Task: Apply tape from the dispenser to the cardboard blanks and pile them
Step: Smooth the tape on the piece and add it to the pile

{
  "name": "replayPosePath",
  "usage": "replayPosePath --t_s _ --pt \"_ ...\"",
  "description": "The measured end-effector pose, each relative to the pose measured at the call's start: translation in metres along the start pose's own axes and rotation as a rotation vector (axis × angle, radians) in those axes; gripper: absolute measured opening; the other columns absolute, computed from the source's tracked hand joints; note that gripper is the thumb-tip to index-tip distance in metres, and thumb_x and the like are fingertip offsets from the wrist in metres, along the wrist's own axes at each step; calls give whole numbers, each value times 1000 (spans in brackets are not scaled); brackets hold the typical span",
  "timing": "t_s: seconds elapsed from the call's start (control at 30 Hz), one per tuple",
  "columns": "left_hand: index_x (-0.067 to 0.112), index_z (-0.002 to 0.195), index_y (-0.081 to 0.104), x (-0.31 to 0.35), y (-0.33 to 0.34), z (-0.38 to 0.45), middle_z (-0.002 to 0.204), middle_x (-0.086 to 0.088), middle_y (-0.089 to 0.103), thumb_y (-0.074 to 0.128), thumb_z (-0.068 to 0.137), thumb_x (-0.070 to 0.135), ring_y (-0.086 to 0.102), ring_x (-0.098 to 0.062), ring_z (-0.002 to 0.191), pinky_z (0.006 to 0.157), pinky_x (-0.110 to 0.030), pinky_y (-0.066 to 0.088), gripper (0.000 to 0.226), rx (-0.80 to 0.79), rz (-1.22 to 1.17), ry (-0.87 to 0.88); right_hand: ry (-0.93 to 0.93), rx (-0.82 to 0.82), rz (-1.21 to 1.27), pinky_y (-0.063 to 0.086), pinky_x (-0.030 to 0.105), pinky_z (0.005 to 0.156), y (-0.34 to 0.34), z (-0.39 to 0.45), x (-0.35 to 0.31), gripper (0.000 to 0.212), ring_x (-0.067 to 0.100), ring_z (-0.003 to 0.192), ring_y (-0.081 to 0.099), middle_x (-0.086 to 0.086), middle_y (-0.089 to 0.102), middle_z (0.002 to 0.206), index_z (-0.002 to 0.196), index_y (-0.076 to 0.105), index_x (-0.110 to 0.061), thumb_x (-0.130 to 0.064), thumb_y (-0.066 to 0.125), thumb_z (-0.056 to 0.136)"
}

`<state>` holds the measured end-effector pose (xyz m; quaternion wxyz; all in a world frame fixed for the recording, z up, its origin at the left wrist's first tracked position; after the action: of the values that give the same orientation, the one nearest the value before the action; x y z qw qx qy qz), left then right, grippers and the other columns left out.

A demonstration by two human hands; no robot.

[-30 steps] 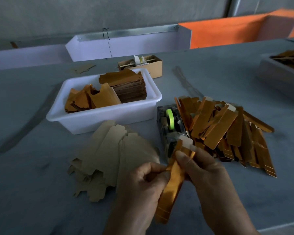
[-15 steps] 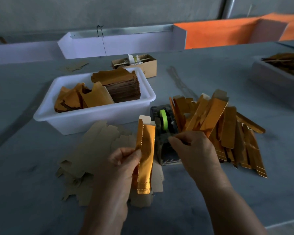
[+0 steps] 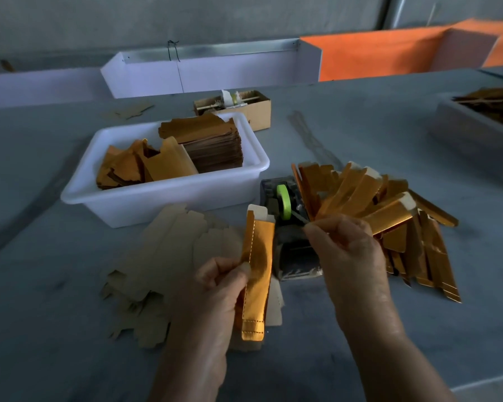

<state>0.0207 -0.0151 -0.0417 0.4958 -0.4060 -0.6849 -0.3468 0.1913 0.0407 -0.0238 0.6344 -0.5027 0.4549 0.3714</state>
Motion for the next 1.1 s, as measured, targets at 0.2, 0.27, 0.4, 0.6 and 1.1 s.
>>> replayPosePath --t_s 0.2,0.27,0.4,0.6,1.1 --pt "23 61 68 6 6 0 55 5 59 65 85 17 49 -3 45 40 -15 38 25 -42 -10 24 -38 -9 -189 41 19 74 0 -15 7 8 14 102 49 -4 48 108 77 63 -24 -26 65 84" --pt "22 62 66 11 9 0 53 5 56 64 86 18 47 -2 43 38 -13 36 24 -73 -17 48 -49 -7 -198 39 16 72 3 -17 7 14 14 102 50 -6 48 107 72 59 -28 -24 66 84" --pt "18 67 61 24 23 1 50 9 54 62 87 17 47 1 40 38 -11 35 20 -165 31 136 -93 19 -209 47 28 81 5 -19 5 16 16 103 51 -7 49 105 71 59 -28 -22 67 83" --pt "24 76 61 23 48 8 66 10 64 63 89 23 60 3 58 52 -12 44 13 -255 208 130 -117 57 -207 48 33 82 6 -20 5 8 19 103 52 -6 51 108 78 61 -24 -25 69 81" --pt "22 80 63 27 51 11 83 1 68 66 87 25 65 -14 78 66 -25 51 8 -197 320 139 -186 86 -220 37 9 61 -9 -21 4 16 3 81 53 -14 51 91 77 58 -24 -12 62 87"
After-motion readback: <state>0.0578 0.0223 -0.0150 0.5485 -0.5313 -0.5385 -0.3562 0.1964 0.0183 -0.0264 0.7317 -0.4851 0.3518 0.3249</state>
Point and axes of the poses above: each hand's wrist, its own z-axis towards the middle knuckle, its own y-axis out of the palm, x = y × z, the point moved 5 cm from there along z, towards the middle knuckle
